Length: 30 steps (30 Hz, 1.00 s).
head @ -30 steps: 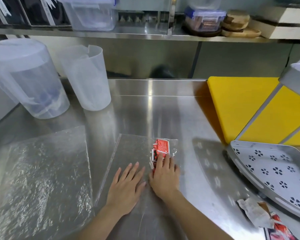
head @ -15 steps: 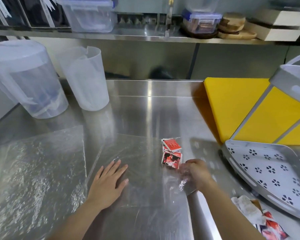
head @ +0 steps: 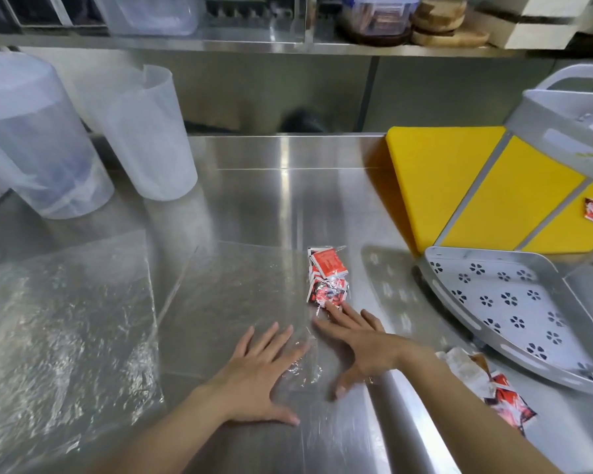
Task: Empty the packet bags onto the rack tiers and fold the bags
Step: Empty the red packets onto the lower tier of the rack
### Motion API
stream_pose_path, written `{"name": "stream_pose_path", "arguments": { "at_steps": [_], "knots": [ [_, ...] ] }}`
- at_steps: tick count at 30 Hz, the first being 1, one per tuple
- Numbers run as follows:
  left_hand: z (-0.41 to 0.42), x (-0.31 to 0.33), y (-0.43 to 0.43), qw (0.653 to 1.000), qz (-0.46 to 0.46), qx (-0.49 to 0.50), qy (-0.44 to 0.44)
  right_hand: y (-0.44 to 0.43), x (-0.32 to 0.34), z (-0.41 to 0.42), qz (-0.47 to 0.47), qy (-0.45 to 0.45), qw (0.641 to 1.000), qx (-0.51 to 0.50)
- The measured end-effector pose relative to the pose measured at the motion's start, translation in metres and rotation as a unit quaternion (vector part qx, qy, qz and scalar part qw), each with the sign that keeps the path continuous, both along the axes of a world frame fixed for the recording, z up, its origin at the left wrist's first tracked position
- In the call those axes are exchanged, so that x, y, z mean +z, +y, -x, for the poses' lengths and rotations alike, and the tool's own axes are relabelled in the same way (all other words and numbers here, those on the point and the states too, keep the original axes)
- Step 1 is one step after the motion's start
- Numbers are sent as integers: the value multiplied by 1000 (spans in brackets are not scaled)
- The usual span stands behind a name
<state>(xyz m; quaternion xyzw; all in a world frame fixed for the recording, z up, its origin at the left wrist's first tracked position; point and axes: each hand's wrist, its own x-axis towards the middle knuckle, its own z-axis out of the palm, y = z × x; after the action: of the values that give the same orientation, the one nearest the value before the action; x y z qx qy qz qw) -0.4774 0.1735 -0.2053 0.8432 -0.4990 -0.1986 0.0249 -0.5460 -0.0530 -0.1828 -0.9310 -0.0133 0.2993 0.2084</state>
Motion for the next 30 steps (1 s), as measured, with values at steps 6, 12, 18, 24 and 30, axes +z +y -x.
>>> {"name": "stream_pose_path", "arguments": {
  "at_steps": [6, 12, 18, 24, 30],
  "knots": [
    [-5, -14, 15, 990, 73, 10, -121, 1, -5, 9, 71, -35, 997, 27],
    [-20, 21, 5, 985, 96, 145, 13, -6, 10, 3, -9, -132, 988, -75],
    [-51, 98, -15, 972, 150, 176, 39, -17, 85, -21, -173, -182, 940, -229],
    [-73, 201, -39, 982, 109, 118, -99, -26, 127, -40, -266, -292, 866, -305],
    [-77, 253, -58, 943, 177, 102, -264, -25, 154, -40, -328, -425, 769, -347]
  ]
}}
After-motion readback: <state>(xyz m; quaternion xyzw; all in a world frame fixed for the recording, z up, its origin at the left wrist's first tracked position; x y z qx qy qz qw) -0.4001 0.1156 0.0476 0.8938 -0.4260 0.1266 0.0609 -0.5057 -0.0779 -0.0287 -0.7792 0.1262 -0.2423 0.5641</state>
